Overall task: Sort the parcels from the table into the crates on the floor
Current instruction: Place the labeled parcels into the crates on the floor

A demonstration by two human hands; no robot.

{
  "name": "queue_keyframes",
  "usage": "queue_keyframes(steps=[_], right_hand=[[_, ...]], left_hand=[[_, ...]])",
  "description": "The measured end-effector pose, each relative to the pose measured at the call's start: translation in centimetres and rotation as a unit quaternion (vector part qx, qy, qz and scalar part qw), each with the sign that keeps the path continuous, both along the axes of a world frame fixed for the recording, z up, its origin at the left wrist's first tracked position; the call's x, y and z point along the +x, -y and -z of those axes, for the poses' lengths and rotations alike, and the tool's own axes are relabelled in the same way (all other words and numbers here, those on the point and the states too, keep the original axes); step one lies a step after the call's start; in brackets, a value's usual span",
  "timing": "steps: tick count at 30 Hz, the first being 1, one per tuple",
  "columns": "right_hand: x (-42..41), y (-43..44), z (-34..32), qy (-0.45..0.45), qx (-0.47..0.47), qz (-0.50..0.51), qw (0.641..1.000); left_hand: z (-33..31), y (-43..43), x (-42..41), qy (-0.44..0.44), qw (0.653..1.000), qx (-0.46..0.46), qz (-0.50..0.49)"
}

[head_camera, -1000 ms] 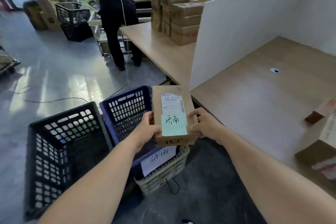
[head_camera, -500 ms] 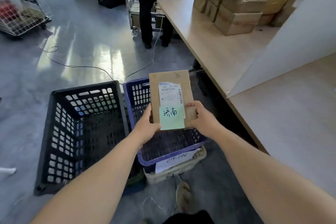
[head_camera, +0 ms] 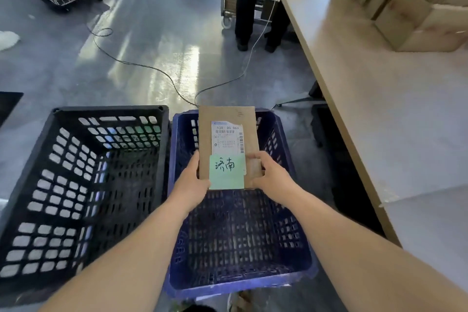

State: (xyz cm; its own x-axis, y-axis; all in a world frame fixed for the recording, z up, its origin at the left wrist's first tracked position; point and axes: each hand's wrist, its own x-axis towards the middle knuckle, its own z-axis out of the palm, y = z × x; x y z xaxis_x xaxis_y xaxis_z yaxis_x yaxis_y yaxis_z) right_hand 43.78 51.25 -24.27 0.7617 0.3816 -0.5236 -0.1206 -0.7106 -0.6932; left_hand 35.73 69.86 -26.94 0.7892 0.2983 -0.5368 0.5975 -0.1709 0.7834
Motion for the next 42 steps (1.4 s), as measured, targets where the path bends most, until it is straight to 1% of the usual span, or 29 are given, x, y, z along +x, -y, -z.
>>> queue_keyframes(steps=[3, 7, 14, 18, 23, 27, 30, 31, 34, 36, 39, 42], right_hand=[[2.1, -0.7, 3.8, -0.017, -0.006, -0.005, 1.0], [4.4, -1.8, 9.6, -0.044, 0.015, -0.018, 0.999], [6.1, -4.4, 18.7, -0.09, 0.043, -0.014, 0.995], [6.3, -5.6, 22.7, -0.104, 0.028, -0.029, 0.994], [6.4, -6.4, 25.3, -0.08, -0.008, -0.074, 0.994], [6.2, -6.7, 24.8, -0.077, -0.038, -0.118, 0.989], [5.2, -7.1, 23.3, -0.101, -0.067, -0.136, 0.983], [4.7, -6.9, 22.7, -0.095, -0.082, -0.142, 0.982], [2.7, -6.0, 19.9, -0.035, -0.135, -0.151, 0.979], [1.2, -5.2, 17.0, 0.011, -0.171, -0.148, 0.974], [-1.6, -3.5, 12.3, 0.061, -0.219, -0.154, 0.962], [-4.6, -1.6, 8.3, 0.112, -0.238, -0.139, 0.955]], left_hand=[[3.9, 0.0, 1.6, -0.015, 1.0, -0.002, -0.025], [8.9, -0.8, 3.6, -0.039, 0.998, -0.001, -0.058], [16.7, -2.2, 5.4, -0.078, 0.988, -0.03, -0.133], [19.8, -2.0, 5.5, -0.097, 0.985, -0.021, -0.143], [21.1, -1.5, 6.0, -0.099, 0.979, 0.001, -0.177], [20.0, -0.8, 5.5, -0.079, 0.986, 0.05, -0.137], [18.1, -0.7, 4.5, -0.055, 0.989, 0.083, -0.111], [17.3, -0.8, 4.1, -0.049, 0.989, 0.092, -0.101], [14.5, -1.1, 2.3, -0.039, 0.991, 0.113, -0.055], [11.9, -1.1, 1.3, -0.055, 0.988, 0.141, -0.02], [8.0, 0.0, -0.6, -0.089, 0.975, 0.2, 0.032], [4.8, 1.5, -3.2, -0.079, 0.96, 0.26, 0.074]])
